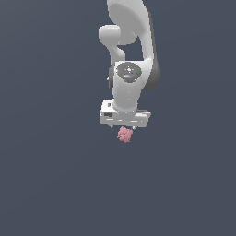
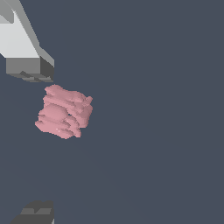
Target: Pick up the object and move it to a goal position.
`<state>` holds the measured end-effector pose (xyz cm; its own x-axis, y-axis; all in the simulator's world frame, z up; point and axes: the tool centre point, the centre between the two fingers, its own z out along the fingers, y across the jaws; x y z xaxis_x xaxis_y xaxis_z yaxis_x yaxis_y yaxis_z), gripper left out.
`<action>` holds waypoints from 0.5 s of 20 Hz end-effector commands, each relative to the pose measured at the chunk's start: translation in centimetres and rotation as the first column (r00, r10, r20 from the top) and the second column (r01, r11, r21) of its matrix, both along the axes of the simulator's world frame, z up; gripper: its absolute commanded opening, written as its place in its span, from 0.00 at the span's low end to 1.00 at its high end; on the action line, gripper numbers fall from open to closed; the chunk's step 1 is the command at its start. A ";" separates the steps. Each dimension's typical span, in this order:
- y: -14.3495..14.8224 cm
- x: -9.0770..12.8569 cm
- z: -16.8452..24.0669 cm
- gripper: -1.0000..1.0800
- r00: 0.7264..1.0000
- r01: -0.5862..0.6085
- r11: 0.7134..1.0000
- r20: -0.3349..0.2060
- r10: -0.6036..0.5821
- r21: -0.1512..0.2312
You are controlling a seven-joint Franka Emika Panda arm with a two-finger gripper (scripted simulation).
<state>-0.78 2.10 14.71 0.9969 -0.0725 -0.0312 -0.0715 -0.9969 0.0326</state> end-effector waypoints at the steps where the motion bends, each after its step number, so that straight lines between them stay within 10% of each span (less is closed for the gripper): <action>1: 0.3 -0.4 -0.8 0.96 0.999 0.039 0.999 0.005 -0.039 0.004; 10: 1.5 -2.2 -4.1 0.96 0.975 0.221 0.975 0.025 -0.221 0.022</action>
